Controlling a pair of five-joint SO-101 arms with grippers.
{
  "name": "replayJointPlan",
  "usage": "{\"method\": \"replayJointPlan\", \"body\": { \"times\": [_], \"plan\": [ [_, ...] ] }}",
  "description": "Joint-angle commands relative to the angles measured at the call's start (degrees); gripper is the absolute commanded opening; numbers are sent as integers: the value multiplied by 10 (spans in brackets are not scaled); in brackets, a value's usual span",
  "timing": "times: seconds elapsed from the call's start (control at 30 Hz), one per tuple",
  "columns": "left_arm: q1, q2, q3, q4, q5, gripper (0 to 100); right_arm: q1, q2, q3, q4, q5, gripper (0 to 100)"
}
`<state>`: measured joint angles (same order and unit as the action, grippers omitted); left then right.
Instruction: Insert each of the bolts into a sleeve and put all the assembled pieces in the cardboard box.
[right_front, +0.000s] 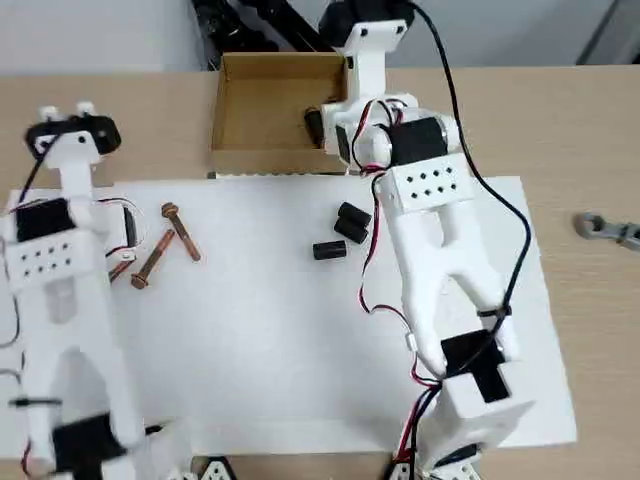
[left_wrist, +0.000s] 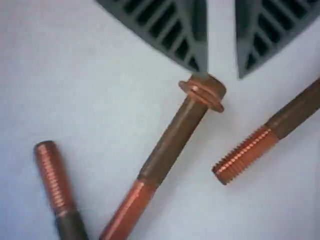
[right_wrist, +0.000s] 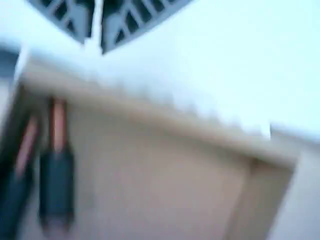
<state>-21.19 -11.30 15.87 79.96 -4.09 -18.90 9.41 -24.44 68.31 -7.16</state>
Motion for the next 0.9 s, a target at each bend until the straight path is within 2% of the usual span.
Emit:
{"method": "replayJointPlan", "body": {
  "times": [0.0, 0.1, 0.4, 0.6, 0.87],
  "plan": [
    [-4, 49, -31, 5, -91, 36, 5, -38, -25, 45, -4, 4],
    [-9, 85, -33, 2, -206, 36, 7, -38, -25, 82, -32, 4],
    [-70, 120, -34, -26, -416, 37, 6, -39, -25, 117, -39, 5],
    [-97, 159, -34, -81, -483, 86, 3, -39, -25, 117, -39, 5],
    [-96, 215, -34, -114, -486, 87, 3, -39, -25, 118, -39, 5]
  ]
}}
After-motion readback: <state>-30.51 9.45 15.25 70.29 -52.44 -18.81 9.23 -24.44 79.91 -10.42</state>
